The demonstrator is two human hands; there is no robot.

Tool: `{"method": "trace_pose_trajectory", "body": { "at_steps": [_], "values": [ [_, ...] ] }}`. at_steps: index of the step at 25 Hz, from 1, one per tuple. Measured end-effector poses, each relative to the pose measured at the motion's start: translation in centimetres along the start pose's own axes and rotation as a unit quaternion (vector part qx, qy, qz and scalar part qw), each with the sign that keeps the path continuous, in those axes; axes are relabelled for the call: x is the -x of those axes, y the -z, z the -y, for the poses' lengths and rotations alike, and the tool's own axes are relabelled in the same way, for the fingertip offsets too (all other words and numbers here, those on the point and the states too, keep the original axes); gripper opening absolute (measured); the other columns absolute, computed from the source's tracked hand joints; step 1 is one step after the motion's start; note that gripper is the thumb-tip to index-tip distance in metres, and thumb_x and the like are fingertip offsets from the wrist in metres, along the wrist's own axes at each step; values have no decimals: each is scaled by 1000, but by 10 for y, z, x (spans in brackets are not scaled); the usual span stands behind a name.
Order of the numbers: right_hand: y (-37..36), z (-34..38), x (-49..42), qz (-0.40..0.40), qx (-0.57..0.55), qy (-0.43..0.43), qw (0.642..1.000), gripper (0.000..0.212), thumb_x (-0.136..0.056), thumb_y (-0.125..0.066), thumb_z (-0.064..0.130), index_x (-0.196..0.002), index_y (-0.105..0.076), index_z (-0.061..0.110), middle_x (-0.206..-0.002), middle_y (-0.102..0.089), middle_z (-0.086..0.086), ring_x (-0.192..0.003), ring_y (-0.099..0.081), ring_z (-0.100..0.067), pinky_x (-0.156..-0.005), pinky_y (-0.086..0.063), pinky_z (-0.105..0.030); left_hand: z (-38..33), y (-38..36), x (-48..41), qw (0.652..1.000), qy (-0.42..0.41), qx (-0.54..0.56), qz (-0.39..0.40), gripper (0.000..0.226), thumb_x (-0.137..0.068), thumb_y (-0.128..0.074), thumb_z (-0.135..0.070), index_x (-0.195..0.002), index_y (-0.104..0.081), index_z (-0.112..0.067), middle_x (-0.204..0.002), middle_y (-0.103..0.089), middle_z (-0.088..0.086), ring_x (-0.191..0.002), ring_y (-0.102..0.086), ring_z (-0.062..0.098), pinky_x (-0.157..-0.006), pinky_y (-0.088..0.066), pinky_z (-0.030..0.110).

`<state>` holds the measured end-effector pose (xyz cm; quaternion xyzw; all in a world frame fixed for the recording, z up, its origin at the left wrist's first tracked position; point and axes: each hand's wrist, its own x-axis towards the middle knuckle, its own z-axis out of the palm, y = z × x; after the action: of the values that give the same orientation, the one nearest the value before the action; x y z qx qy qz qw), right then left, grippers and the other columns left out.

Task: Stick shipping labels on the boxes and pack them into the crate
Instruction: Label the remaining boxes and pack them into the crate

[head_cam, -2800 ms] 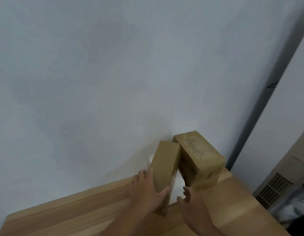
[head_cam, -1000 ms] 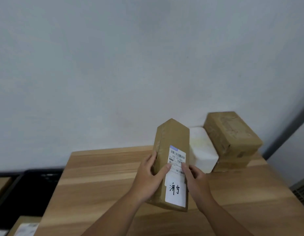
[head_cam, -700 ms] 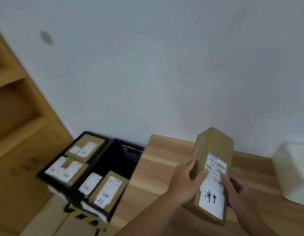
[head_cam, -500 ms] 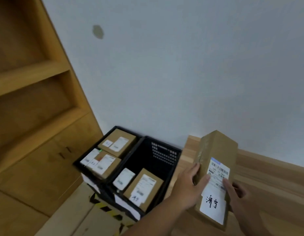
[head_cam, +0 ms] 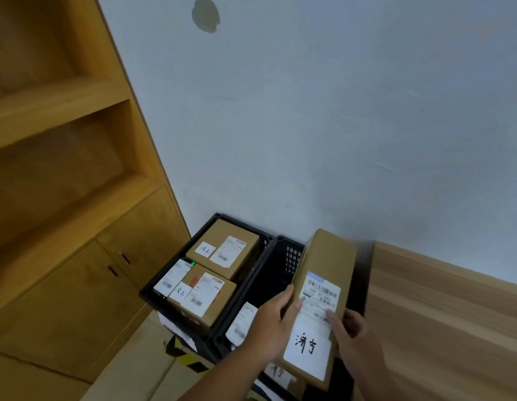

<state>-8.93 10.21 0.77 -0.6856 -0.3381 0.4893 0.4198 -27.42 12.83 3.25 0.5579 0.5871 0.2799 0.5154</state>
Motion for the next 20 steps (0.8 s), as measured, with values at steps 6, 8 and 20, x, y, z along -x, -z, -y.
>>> {"method": "trace_pose_trajectory", "body": {
  "at_steps": [6, 8, 20],
  "values": [
    [-124, -35, -125, -39, 8, -39, 998, 33, -87, -76, 37, -113, -70, 19, -97, -74, 6, -83, -69, -7, -70, -52, -21, 84, 51, -139, 996, 38, -57, -51, 49, -104, -49, -46, -149, -50, -27, -125, -65, -21, -95, -60, -21, -84, -53, 9],
    [-158, -64, -166, -61, 13, -50, 997, 36, -88, -74, 39, -118, -67, 21, -102, -73, 7, -86, -68, -6, -70, -52, -19, 122, 55, -185, 997, 54, -44, -45, 50, -104, -50, -46, -150, -50, -27, -134, -63, -16, -106, -62, -11, -91, -55, 18],
    [-224, -133, -261, -163, 23, -36, 986, 42, -93, -67, 40, -133, -58, 29, -107, -67, 21, -85, -66, 12, -56, -52, -8, 209, 51, -297, 984, 119, 136, -2, 39, -103, -56, -35, -142, -54, -40, -118, -73, -9, -90, -75, 8, -69, -63, 28]
  ]
}}
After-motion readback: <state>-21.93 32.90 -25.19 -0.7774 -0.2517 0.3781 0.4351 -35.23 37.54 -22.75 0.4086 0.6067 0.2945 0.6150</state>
